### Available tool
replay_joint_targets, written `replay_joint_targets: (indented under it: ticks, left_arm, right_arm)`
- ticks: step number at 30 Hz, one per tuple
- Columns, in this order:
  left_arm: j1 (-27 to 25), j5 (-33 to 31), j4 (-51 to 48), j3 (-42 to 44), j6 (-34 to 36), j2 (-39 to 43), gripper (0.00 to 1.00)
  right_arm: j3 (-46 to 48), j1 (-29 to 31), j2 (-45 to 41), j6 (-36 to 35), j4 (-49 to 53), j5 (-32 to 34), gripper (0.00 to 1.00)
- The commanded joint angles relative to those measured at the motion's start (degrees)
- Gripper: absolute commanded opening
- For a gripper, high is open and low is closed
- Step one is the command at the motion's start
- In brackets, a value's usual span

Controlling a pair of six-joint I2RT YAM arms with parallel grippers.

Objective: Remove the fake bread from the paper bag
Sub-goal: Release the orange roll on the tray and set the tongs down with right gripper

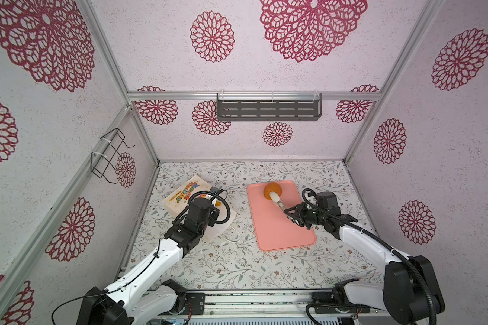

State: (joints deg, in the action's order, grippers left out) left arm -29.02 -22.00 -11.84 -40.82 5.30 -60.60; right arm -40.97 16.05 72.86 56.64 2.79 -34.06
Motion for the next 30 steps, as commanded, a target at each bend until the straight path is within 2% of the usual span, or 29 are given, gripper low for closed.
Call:
replay_joint_targets:
  ticks: [1,5,12,17,30]
  left_arm:
    - [-0.27,-0.72,0.26,-1.55,-0.76,1.1,0.0]
    - [-0.27,-0.35,-0.28,-1.72,-0.68,1.07,0.0]
    - [-0.26,-0.06,-0.47,-1.73,-0.69,1.1,0.0]
    - [-0.25,-0.06,-0.51,-1.72,-0.55,1.09,0.0]
    - [-0.26,0.11,-0.77,-1.81,-0.46,0.66,0.0]
  right_arm:
    - [-1.09,-0.52,-0.1,-0.18,-4.28,-2.15,0.0]
    - [-1.04,-0.65,0.69,-0.72,-3.98,-2.15,0.0]
    - [-0.95,-1.25,1.4,-1.43,-4.11,-2.22,0.11]
    - [-1.17,-2.06,2.25,-2.12,-4.37,-2.76,0.15]
    - [-2.0,-2.64,2.43,-4.95,-1.29,-2.46,0.42]
